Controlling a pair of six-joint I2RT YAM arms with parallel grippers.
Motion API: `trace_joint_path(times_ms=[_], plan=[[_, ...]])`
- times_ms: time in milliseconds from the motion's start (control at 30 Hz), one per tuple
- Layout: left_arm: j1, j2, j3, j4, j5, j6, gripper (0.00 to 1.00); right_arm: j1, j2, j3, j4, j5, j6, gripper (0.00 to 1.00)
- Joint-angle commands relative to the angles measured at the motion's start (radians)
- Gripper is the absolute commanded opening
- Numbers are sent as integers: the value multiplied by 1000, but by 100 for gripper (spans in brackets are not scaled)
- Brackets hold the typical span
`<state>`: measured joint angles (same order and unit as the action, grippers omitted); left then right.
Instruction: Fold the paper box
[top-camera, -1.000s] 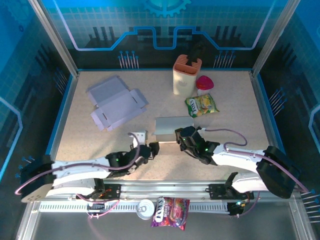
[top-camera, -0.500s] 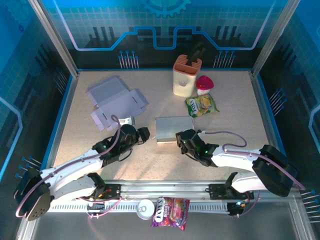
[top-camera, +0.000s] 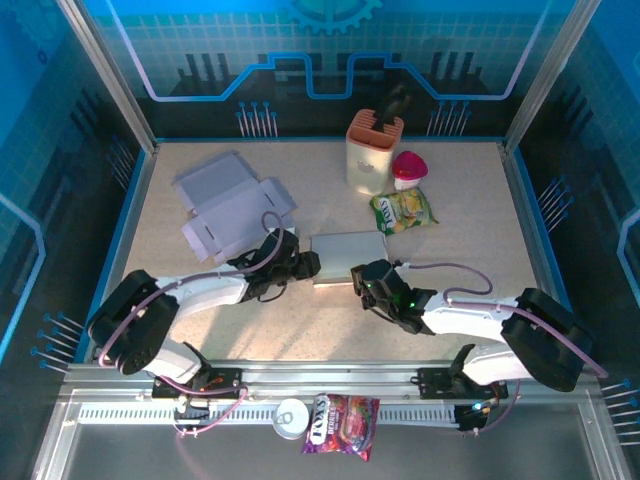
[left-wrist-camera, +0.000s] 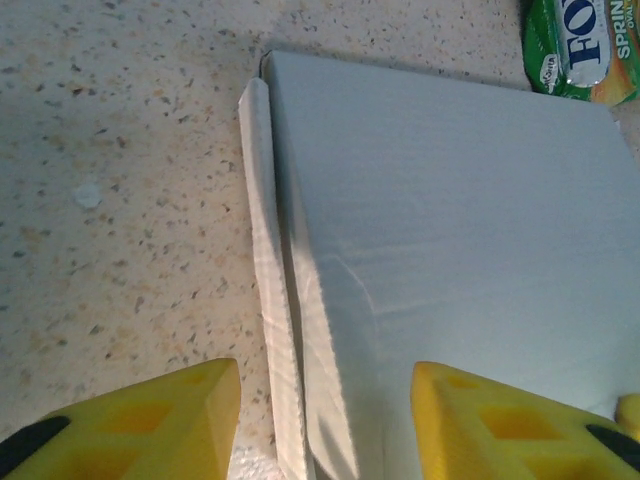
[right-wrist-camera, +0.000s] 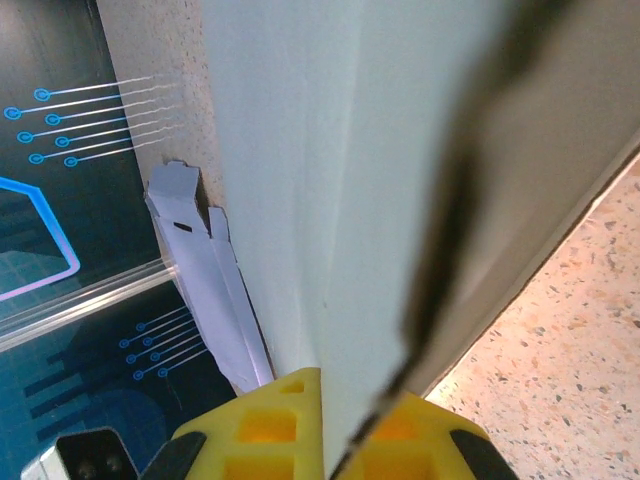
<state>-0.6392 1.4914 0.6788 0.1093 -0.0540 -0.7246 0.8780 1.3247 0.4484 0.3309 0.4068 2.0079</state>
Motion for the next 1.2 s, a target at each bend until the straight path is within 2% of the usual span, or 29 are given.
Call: trace_joint_path(times_ms=[0, 200, 567, 633, 700, 833, 900, 967, 1067, 1167], plan=[[14, 47, 31, 64, 45, 34, 44, 10, 8, -16, -9, -4, -22, 0], [15, 93, 22, 78, 45, 33, 37, 10, 14, -20, -4, -10, -23, 0], [14, 129, 5, 60, 23, 56, 34, 9, 33, -49, -2, -34, -24, 0], [14, 134, -1, 75, 22, 56, 33, 10, 21, -57, -6, -36, -41, 5], [14, 137, 0, 77, 21, 58, 31, 9, -13, -56, -38, -35, -80, 15], [15, 126, -4, 75, 14, 65, 29, 7, -173, -20, -265, -11, -304, 42], [14, 120, -5, 70, 13, 71, 29, -8, -274, -5, -398, -2, -437, 53], [14, 111, -8, 69, 13, 78, 28, -60, -381, -22, -472, -31, -582, 59], [12, 96, -12, 67, 15, 84, 28, -231, -521, -33, -583, -143, -841, 60], [13, 85, -7, 61, 16, 92, 28, -468, -537, -2, -634, -311, -1104, 59]])
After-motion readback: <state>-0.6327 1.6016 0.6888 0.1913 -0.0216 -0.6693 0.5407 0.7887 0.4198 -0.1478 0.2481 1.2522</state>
